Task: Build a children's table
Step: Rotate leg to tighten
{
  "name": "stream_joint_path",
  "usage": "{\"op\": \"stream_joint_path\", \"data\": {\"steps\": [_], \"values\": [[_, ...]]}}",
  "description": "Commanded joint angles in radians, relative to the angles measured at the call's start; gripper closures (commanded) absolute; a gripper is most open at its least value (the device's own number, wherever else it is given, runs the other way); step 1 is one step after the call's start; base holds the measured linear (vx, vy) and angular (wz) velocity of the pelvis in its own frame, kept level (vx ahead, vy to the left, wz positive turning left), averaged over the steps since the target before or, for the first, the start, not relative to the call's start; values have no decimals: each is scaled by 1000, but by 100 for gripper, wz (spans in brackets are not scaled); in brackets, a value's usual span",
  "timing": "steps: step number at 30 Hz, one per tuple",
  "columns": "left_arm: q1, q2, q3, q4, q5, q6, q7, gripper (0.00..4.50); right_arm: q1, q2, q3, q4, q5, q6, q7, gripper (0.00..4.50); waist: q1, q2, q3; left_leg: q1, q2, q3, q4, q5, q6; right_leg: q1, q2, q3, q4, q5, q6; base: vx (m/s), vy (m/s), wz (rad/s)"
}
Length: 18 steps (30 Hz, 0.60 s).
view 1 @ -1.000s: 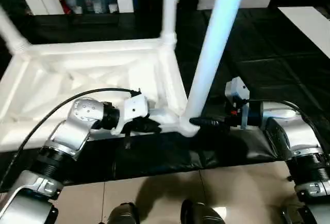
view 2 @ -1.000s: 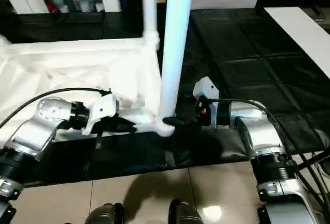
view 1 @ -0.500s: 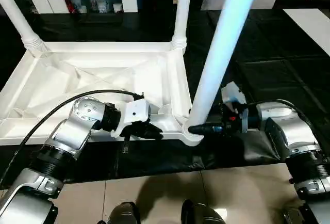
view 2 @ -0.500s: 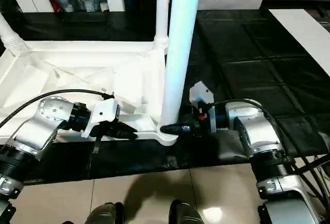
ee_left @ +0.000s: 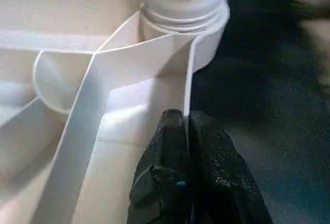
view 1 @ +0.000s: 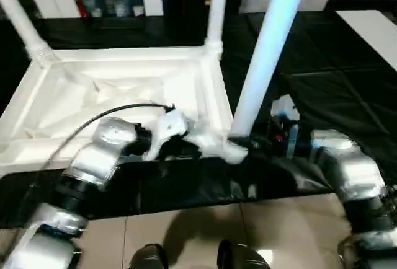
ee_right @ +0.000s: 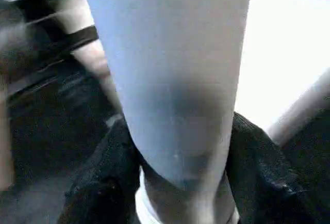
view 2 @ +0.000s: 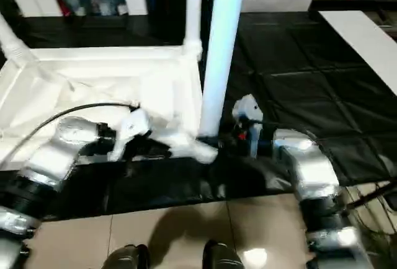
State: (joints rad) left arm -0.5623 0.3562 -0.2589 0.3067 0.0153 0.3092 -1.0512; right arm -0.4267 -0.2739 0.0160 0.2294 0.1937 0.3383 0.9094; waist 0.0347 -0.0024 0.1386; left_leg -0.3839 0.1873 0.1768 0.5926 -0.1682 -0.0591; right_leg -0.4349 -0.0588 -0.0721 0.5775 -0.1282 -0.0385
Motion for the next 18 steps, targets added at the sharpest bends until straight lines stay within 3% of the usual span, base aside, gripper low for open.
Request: {"op": "stream_joint_path", "data": {"steps": [1, 3, 4, 6, 9, 10, 11, 12, 14, 18], "values": [[-51, -93, -6, -57, -6, 44, 146, 450, 17, 89, 122, -34, -15, 61, -65, 254, -4, -10, -77, 12, 28, -17, -72, -213, 35, 64, -78, 38, -88, -546, -107, 0, 0, 0], [-62, -117, -1, -52, 4, 68, 188, 450, 15, 125, 122, -33, -32, 77, -126, 254, -11, -9, -75, 13, 25, -16, -71, -213, 45, 60, -76, 41, -92, -554, -87, 0, 0, 0], [-77, -163, 10, -48, 19, 114, 267, 450, 7, 189, 118, -27, -58, 102, -235, 255, -16, -3, -75, 16, 24, -15, -69, -217, 53, 54, -75, 42, -94, -548, -92, 0, 0, 0], [-90, -221, 16, -48, 36, 152, 355, 450, -19, 273, 104, 3, -80, 125, -373, 255, -24, -5, -74, 17, 23, -14, -69, -229, 48, 49, -72, 40, -99, -562, -90, 0, 0, 0], [-99, -297, 34, -61, 57, 198, 458, 450, -72, 369, 46, 76, -78, 94, -521, 255, -27, -1, -74, 18, 22, -17, -69, -240, 48, 51, -74, 37, -101, -564, -85, 0, 0, 0], [-99, -301, 34, -62, 59, 201, 462, 450, -75, 372, 43, 80, -78, 90, -527, 255, -29, -1, -78, 16, 23, -20, -70, -238, 52, 55, -71, 35, -99, -535, -82, 0, 0, 0], [-100, -307, 35, -64, 64, 205, 471, 450, -80, 380, 36, 87, -80, 80, -541, 200, -30, -1, -78, 15, 24, -18, -71, -236, 57, 55, -72, 37, -98, -516, -83, 0, 0, 0], [-102, -314, 31, -65, 75, 205, 478, 450, -87, 387, 30, 95, -84, 61, -553, 186, -31, -2, -81, 13, 25, -18, -71, -227, 65, 56, -70, 39, -94, -476, -91, 0, 0, 0], [-87, -291, 9, -76, 80, 183, 440, 450, -89, 380, 1, 98, -65, 18, -548, 176, -29, -2, -84, 9, 25, -16, -70, -205, 79, 60, -72, 42, -87, -417, -109, 0, 0, 0], [-70, -255, -2, -86, 76, 161, 398, 450, -71, 335, 10, 83, -73, -33, -494, 135, -23, 0, -90, 6, 26, -12, -67, -151, 104, 68, -73, 45, -73, -301, -155, 0, 0, 0]]}}
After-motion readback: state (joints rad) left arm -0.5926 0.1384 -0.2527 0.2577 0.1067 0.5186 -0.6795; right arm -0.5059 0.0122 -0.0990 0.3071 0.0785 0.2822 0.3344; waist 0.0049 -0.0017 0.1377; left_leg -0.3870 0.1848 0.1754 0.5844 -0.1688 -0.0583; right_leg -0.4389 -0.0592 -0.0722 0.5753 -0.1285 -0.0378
